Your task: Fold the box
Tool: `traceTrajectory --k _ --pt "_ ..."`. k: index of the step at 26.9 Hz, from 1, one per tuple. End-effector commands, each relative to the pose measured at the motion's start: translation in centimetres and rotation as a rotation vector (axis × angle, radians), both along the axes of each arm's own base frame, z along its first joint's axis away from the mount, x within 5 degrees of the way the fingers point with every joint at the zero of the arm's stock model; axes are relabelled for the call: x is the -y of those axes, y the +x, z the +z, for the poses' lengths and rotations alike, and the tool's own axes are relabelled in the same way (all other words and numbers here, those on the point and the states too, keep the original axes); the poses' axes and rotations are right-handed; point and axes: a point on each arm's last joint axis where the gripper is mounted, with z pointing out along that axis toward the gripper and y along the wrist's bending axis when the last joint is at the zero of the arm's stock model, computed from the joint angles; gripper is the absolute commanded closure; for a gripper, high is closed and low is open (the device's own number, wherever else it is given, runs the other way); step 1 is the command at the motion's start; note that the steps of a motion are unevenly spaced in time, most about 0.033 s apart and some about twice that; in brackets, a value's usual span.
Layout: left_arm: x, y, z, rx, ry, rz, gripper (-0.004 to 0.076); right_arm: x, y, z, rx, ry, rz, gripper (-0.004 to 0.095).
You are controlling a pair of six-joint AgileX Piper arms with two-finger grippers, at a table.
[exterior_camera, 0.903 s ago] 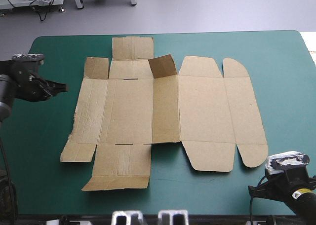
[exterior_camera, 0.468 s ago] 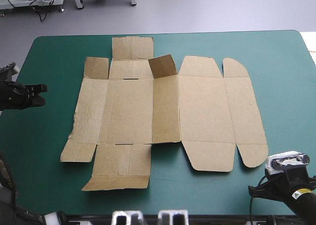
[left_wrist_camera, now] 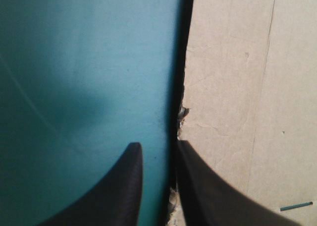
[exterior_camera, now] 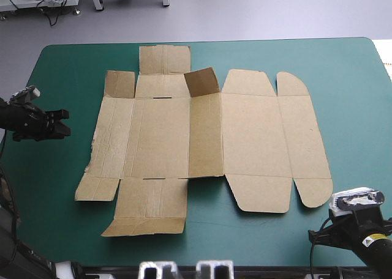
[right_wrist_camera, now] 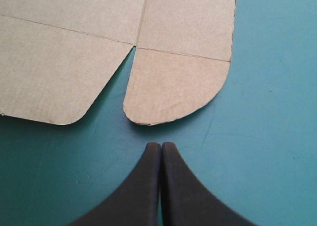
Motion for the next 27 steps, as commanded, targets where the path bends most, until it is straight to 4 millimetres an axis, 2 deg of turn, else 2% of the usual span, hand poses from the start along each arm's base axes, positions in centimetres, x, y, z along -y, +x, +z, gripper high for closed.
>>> traceTrajectory --k 1,3,4,9,15,23,27 --pt "2.2 0.4 1.0 -0.012 -0.062 -0.077 0.0342 0.1 0.4 1.1 0.068 -0.006 -0.007 0.0932" --pt "3.1 0.9 0.4 -0.031 -0.069 -0.109 0.0265 0.1 0.4 1.1 0.068 -0.006 -0.007 0.0932" --pt "3.5 1.1 0.0 -0.043 -0.07 -0.123 0.0253 0.1 0.4 1.1 0.068 -0.008 -0.008 0.0932" --pt "4.3 1.6 -1.3 -0.124 -0.051 -0.121 0.0253 0.1 0.4 1.1 0.068 -0.008 -0.008 0.0932" --pt "4.6 0.9 -2.9 -0.178 -0.091 -0.112 0.0288 0.1 0.4 1.1 0.068 -0.008 -0.008 0.0932" --pt "5.8 -1.5 -6.4 -0.292 -0.157 -0.165 0.0305 0.1 0.4 1.1 0.068 -0.008 -0.008 0.0932" --pt "7.2 -2.4 -7.7 -0.275 -0.295 -0.178 0.0305 0.1 0.4 1.1 0.068 -0.008 -0.008 0.0932"
